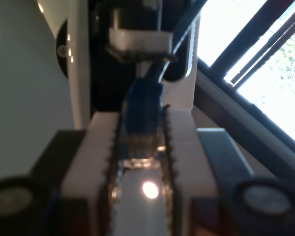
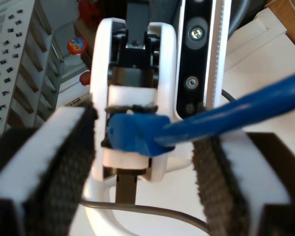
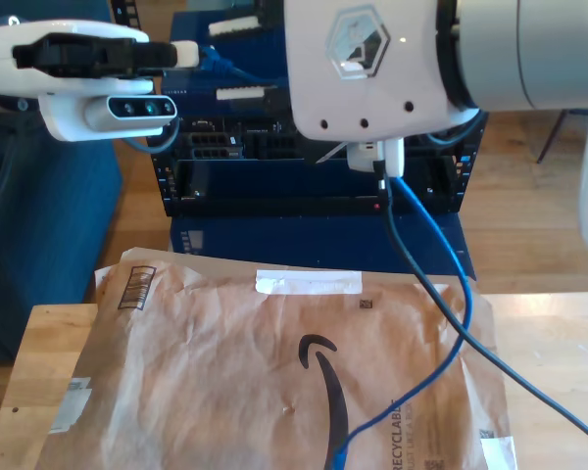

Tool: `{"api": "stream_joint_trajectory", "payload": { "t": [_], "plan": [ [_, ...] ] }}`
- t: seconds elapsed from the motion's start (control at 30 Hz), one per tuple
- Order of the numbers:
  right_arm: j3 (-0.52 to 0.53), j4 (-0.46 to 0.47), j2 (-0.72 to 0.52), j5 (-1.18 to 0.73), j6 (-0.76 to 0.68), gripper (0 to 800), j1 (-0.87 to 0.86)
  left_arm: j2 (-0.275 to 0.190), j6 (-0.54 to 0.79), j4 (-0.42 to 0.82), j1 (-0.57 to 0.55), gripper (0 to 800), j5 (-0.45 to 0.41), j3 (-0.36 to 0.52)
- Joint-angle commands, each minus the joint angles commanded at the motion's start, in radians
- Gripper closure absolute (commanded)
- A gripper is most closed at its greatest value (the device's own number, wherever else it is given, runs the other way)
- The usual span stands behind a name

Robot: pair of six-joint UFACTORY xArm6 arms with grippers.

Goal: Grab the cable and plug it in

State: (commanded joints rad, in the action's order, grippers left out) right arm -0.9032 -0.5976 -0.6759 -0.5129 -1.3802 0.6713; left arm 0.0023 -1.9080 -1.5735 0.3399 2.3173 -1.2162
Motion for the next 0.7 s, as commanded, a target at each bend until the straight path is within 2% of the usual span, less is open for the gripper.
{"api": "stream_joint_trajectory", "payload": {
  "t": [0.1,0.2,0.23,0.27,0.33,0.43,0.5,0.53,0.63,0.7],
  "plan": [
    [0.0,0.0,0.0,0.0,0.0,606,0.0,0.0,0.0,0.0,0.0,787,0.0,-0.002],
    [0.0,-0.002,0.0,0.0,-0.003,767,0.002,0.0,0.0,0.0,-0.002,780,0.0,0.0],
    [0.0,-0.002,0.002,0.0,-0.003,777,0.002,0.0,0.0,0.0,-0.003,760,0.002,0.003],
    [0.0,-0.002,0.003,0.0,-0.005,791,0.002,0.0,0.002,0.0,-0.003,683,0.005,0.006],
    [0.0,-0.002,0.005,0.0,-0.006,794,0.002,0.003,0.012,-0.011,-0.008,475,0.011,0.012],
    [-0.002,-0.003,0.009,0.0,-0.008,794,0.002,0.002,0.025,-0.123,-0.008,215,0.008,0.051],
    [-0.002,-0.008,0.018,0.0,-0.008,794,0.002,0.002,0.037,-0.149,-0.005,167,0.008,0.048],
    [-0.002,-0.008,0.021,0.0,-0.008,794,0.002,0.0,0.04,-0.147,-0.005,116,0.008,0.048],
    [-0.011,-0.008,0.043,0.0,-0.038,794,-0.005,-0.003,0.058,-0.146,0.002,16,-0.035,0.044],
    [-0.018,-0.003,0.072,-0.002,-0.068,796,-0.011,-0.003,0.078,-0.144,0.021,7,-0.095,0.044]
  ]
}}
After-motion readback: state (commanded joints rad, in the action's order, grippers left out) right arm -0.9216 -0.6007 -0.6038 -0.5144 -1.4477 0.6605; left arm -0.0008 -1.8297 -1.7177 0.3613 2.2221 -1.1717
